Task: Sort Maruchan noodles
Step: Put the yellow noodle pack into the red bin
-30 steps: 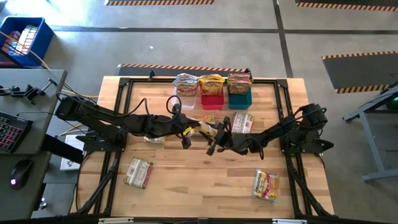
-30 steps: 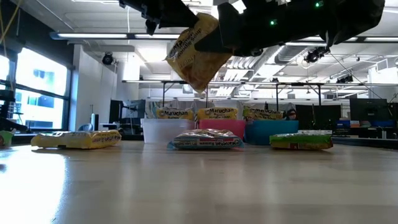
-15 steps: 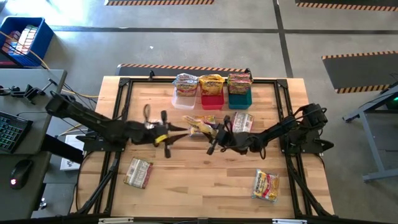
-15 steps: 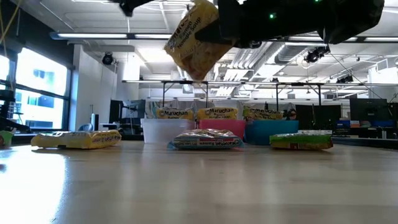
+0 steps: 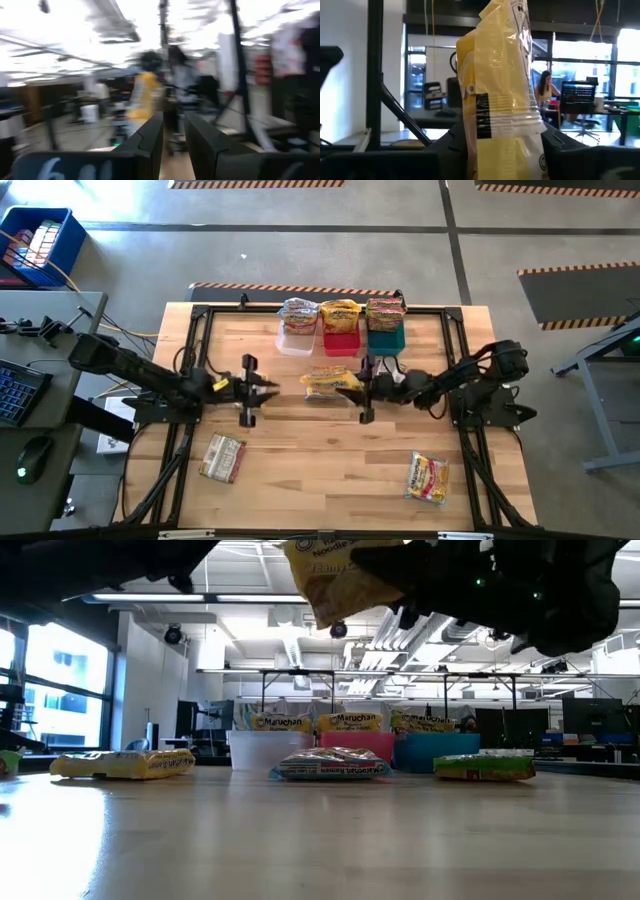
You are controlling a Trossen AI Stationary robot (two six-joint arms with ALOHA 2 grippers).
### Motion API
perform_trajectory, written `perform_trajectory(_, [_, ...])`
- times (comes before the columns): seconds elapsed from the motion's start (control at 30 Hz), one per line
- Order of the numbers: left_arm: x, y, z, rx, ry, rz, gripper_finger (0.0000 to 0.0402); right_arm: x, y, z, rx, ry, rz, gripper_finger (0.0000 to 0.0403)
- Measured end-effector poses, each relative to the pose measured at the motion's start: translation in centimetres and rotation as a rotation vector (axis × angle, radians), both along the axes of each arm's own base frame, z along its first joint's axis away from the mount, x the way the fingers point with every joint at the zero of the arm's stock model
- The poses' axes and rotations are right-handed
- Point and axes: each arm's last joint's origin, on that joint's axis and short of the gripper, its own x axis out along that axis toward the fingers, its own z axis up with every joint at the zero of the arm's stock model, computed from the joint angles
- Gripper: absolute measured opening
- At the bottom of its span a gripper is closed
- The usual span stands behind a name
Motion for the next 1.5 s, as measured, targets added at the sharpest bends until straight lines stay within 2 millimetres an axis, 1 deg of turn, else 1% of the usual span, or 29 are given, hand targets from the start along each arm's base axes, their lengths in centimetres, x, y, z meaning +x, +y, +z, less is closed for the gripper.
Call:
perform_trajectory(0.07, [0.6,-0.1,-0.1,0.019,0.04,-0.031,0.0072,0.2,-0.1,0.3,-0.009,-0.013,0.019,0.0106])
perform_trajectory(0.23, [2.4,-0.4,-0.5,0.033,0.163,-0.001,0.0085,0.6,0.6,1.2,-0.056,-0.057,0.08,0.01])
perform_trajectory(0.6, [6.3,-1.1,-0.6,0.046,0.221,0.026,0.0169,0.7,1.0,1.5,-0.081,-0.068,0.103,0.0099])
perform_trajectory(0.77, [7.9,-1.3,-0.5,0.048,0.225,0.03,0.0193,0.7,1.0,1.5,-0.081,-0.072,0.103,0.0099])
perform_trajectory(0.9, [8.2,-1.4,-0.4,0.047,0.222,0.027,0.0199,0.7,1.0,1.6,-0.084,-0.073,0.106,0.0099])
perform_trajectory(1.2, [8.1,-1.5,-0.2,0.037,0.207,0.02,0.02,0.7,1.0,1.5,-0.091,-0.071,0.104,0.0099])
perform_trajectory(1.5, [7.7,-1.9,0.0,0.04,0.214,0.02,0.02,0.7,1.0,1.4,-0.108,-0.059,0.1,0.0099])
